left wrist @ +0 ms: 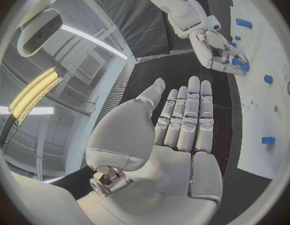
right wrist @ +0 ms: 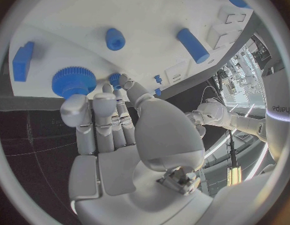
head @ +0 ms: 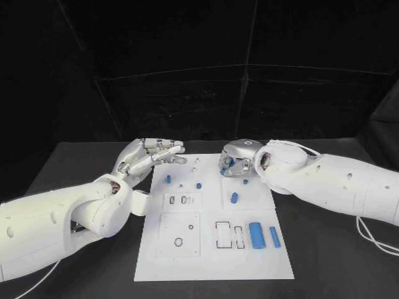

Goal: Assemble the parts on the task board

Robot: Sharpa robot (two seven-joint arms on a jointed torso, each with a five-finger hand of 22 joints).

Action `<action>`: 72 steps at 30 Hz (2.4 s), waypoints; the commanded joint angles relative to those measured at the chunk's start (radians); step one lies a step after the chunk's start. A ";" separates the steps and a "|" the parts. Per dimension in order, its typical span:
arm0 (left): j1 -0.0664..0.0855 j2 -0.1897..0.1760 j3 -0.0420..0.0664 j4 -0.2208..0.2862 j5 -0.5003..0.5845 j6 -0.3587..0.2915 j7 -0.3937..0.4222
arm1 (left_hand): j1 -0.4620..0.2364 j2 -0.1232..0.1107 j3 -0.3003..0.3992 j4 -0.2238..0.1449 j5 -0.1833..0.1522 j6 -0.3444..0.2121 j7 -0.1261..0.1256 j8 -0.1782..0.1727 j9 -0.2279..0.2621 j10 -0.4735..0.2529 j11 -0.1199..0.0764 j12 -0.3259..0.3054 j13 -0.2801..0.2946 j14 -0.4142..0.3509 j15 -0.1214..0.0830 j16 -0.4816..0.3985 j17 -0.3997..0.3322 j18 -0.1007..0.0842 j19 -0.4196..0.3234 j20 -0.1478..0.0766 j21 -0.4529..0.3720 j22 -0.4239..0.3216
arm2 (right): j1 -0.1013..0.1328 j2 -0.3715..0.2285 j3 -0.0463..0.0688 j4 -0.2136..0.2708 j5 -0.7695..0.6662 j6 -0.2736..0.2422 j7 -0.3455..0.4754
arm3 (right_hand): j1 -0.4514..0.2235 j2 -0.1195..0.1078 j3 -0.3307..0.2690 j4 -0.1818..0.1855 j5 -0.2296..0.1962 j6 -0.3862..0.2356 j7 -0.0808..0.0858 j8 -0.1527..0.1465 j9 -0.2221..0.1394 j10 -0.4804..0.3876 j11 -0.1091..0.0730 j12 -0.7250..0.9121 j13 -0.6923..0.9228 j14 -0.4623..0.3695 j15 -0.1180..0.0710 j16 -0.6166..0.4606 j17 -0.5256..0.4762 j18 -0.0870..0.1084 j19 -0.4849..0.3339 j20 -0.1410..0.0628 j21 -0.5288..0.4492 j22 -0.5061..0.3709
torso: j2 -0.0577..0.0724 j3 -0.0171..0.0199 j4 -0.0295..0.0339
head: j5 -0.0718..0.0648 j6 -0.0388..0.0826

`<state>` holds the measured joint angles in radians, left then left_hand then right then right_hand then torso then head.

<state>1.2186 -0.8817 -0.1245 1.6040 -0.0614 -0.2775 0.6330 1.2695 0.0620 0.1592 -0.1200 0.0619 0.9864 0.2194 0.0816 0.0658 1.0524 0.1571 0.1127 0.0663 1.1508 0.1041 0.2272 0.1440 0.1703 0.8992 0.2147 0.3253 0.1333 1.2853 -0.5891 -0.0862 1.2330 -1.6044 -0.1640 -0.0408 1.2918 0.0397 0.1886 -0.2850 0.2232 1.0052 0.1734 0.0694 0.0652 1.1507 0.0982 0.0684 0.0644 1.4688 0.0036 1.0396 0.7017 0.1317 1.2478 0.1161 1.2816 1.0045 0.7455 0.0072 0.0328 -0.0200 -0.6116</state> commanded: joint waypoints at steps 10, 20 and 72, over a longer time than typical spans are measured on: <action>0.002 -0.002 0.001 0.001 0.008 0.020 0.002 | -0.009 -0.001 0.005 0.000 0.002 0.002 0.004 -0.003 -0.001 0.000 0.007 -0.003 -0.001 0.002 0.005 -0.004 0.001 0.013 -0.001 0.009 -0.006 -0.001 | 0.003 0.014 0.001 -0.011 -0.019 0.057 -0.009 | -0.008 0.014 0.038 0.000 -0.008 0.023 -0.003 0.000 0.002 0.035 -0.004 0.010 0.003 0.006 0.002 0.058 0.056 -0.029 0.029 -0.002 0.043 0.062 | 0.002 0.0014 0.0004 | 0.004 -0.006; 0.002 -0.003 0.001 0.001 0.008 0.021 0.001 | -0.008 0.000 0.007 -0.001 0.002 0.002 0.004 -0.003 -0.001 0.000 0.007 -0.004 -0.001 0.003 0.005 -0.006 0.001 0.013 0.000 0.009 -0.006 -0.002 | 0.003 0.020 0.001 -0.022 -0.019 -0.011 -0.004 | 0.024 0.035 0.120 -0.002 -0.057 0.062 -0.010 0.006 0.004 0.075 -0.013 0.018 0.006 0.004 -0.005 0.105 0.096 -0.037 0.047 -0.009 0.079 0.112 | 0.001 0.0016 0.0000 | 0.005 -0.008; 0.007 -0.006 0.001 -0.002 0.008 0.024 0.003 | -0.006 0.002 0.013 -0.005 0.002 0.005 0.003 -0.004 -0.001 0.003 0.006 -0.006 0.000 0.005 0.004 -0.011 0.003 0.014 0.001 0.009 -0.007 -0.003 | 0.003 0.224 0.042 -0.204 0.047 -0.098 -0.046 | -0.024 0.000 0.168 0.018 -0.067 0.062 -0.009 -0.005 0.001 0.069 -0.010 0.002 0.003 0.000 -0.002 0.145 0.124 -0.042 0.052 -0.006 0.102 0.142 | 0.019 -0.0003 0.0129 | 0.013 -0.001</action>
<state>1.2243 -0.8877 -0.1244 1.5999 -0.0551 -0.2645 0.6292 1.2697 0.0619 0.1660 -0.1269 0.0619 0.9864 0.2194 0.0816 0.0661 1.0523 0.1571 0.1120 0.0666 1.1508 0.1041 0.2235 0.1465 0.1698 0.8991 0.2148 0.3216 0.1309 1.2856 -0.3686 -0.0455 1.0301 -1.5510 -0.2761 -0.0863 1.2779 0.0426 0.3521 -0.2668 0.1629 1.0709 0.1643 0.0686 0.0665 1.2271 0.0861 0.0759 0.0686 1.4687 0.0035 1.1790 0.8246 0.1007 1.2958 0.1073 1.3776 1.1459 0.7646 0.0069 0.0458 -0.0083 -0.6114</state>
